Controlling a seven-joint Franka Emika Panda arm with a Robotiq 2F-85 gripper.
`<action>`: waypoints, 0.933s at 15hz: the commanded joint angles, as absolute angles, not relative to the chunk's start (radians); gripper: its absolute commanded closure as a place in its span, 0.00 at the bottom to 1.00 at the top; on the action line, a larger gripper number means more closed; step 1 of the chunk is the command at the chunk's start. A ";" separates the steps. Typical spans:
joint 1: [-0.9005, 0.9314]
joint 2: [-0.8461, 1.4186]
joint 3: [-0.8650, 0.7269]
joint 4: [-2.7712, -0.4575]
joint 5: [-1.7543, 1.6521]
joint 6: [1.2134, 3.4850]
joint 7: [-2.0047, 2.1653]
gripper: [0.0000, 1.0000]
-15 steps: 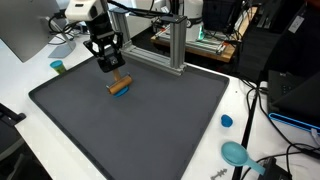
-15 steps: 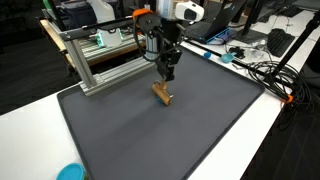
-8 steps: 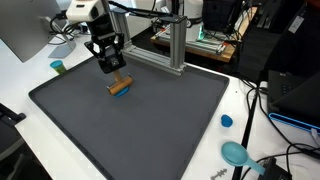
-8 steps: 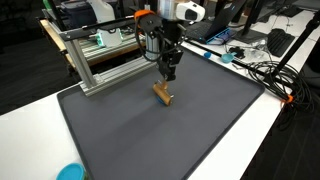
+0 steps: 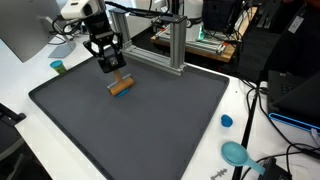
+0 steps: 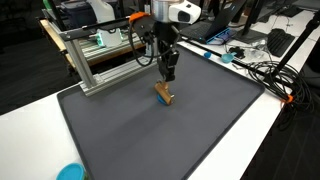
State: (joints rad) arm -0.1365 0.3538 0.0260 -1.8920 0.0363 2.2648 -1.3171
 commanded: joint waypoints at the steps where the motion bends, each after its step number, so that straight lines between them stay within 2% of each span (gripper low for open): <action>1: -0.153 0.413 0.052 -1.909 0.106 2.292 -1.345 0.79; 3: -0.148 0.420 0.042 -1.901 0.093 2.275 -1.323 0.79; 4: -0.143 0.355 0.029 -1.890 0.056 2.263 -1.316 0.54; 6: -0.143 0.355 0.029 -1.890 0.056 2.263 -1.315 0.54; 7: -0.143 0.355 0.029 -1.890 0.056 2.263 -1.315 0.79; 14: -0.152 0.393 0.057 -1.871 0.103 2.234 -1.354 0.79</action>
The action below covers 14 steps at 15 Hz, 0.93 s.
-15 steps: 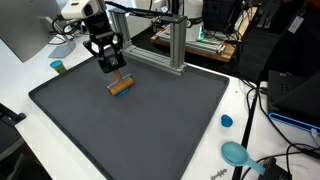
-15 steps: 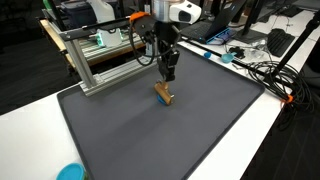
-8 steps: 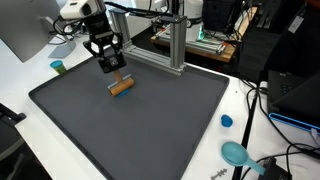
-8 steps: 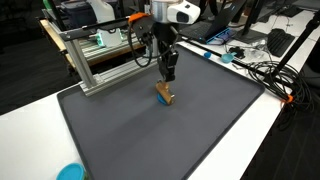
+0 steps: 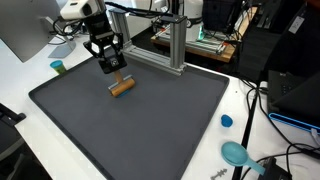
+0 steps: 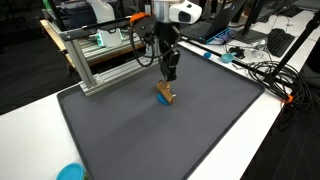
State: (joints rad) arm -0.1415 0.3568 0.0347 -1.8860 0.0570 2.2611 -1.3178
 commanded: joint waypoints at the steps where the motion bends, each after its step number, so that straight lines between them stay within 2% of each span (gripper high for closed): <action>1: -0.152 0.396 0.059 -1.868 0.106 2.231 -1.353 0.79; 8: -0.142 0.404 0.069 -1.868 0.121 2.229 -1.325 0.79; 14: -0.027 0.222 0.039 -1.963 -0.092 2.215 -1.147 0.79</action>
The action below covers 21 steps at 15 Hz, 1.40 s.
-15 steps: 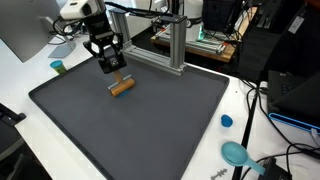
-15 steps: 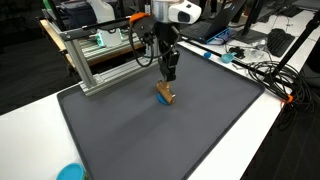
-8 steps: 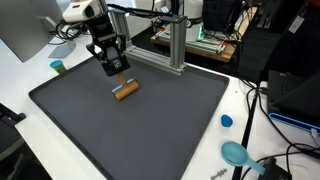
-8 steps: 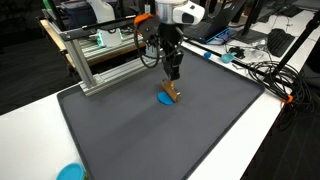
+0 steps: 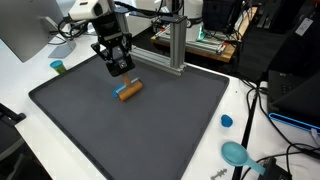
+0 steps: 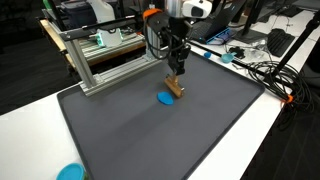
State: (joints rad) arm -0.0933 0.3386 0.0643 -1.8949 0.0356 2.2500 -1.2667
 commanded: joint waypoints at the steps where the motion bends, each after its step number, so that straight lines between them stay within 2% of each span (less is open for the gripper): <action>1: -0.001 0.211 0.035 -1.957 -0.160 2.195 -1.084 0.79; 5: 0.088 0.268 0.056 -1.826 -0.371 2.078 -0.857 0.79; 11: 0.110 0.431 0.060 -1.626 -0.420 1.901 -0.762 0.79; 17: 0.084 0.575 0.050 -1.475 -0.400 1.888 -0.770 0.79; 21: 0.075 0.610 0.045 -1.461 -0.394 1.864 -0.767 0.79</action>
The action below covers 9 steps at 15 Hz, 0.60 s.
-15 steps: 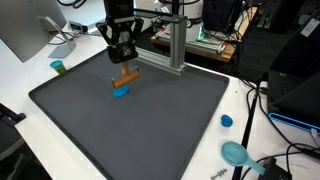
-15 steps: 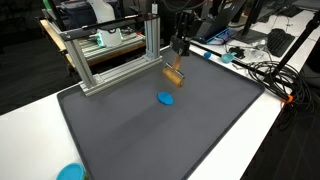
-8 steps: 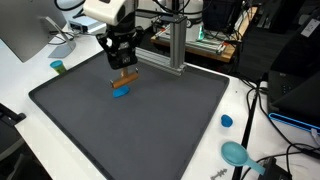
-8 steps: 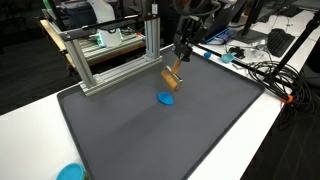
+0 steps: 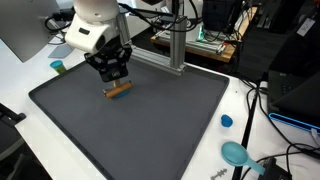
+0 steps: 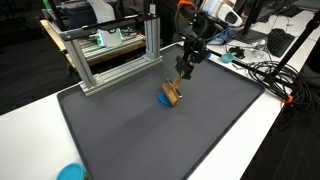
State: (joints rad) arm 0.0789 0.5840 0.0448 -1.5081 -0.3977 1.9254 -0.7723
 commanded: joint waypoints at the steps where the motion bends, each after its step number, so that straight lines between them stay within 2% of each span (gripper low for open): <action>1: 0.074 0.609 0.047 -1.468 -0.391 1.853 -0.769 0.79; 9: 0.053 0.645 0.051 -1.520 -0.378 1.937 -0.749 0.79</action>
State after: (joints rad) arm 0.0741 0.6150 0.0454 -1.4994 -0.3937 1.9021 -0.7668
